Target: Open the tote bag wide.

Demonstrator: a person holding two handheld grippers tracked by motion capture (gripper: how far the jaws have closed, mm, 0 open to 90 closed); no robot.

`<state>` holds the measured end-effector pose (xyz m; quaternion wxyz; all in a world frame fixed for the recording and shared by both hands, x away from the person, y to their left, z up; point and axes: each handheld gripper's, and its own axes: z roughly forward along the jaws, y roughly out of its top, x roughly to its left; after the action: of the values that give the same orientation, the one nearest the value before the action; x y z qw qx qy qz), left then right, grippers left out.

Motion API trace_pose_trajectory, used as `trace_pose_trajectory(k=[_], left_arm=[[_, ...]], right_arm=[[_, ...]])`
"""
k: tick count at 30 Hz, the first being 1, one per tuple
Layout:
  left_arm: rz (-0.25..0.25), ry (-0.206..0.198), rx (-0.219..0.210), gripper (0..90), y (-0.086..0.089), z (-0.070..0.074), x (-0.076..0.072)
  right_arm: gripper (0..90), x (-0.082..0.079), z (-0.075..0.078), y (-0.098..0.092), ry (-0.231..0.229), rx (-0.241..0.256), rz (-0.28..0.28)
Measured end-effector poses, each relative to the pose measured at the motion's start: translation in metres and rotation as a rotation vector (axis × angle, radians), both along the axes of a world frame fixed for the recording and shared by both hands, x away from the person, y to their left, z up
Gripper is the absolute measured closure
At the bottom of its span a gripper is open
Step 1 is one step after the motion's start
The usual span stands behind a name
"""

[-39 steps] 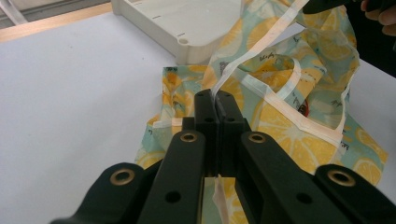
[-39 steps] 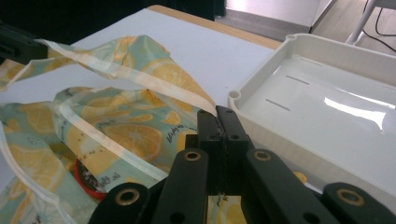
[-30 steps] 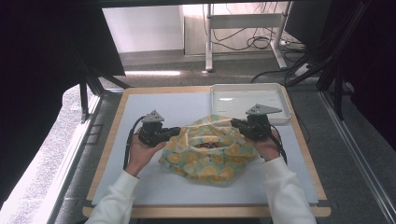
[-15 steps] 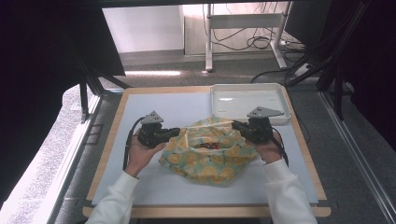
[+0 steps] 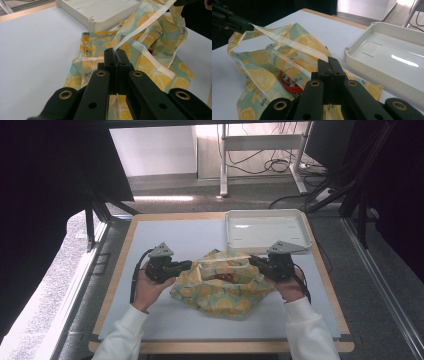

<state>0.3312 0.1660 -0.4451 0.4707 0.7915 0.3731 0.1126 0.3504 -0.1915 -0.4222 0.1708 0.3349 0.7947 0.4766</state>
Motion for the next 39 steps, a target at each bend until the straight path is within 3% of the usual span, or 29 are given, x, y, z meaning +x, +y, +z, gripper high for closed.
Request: trace_pose_trajectory(k=[12,20,39], left_arm=[[-0.008,0.009,0.005,89.9,0.003,-0.003,-0.012],[-0.02,0.021,0.011,89.9,-0.002,-0.007,-0.015],[-0.024,0.019,-0.016,89.8,-0.003,-0.008,-0.022]], right_arm=[[88.7,-0.014,0.0,0.002,0.007,0.02,0.031],[88.7,-0.021,-0.009,-0.002,0.033,0.016,0.038],[88.6,-0.029,-0.023,-0.011,0.064,0.015,0.033]])
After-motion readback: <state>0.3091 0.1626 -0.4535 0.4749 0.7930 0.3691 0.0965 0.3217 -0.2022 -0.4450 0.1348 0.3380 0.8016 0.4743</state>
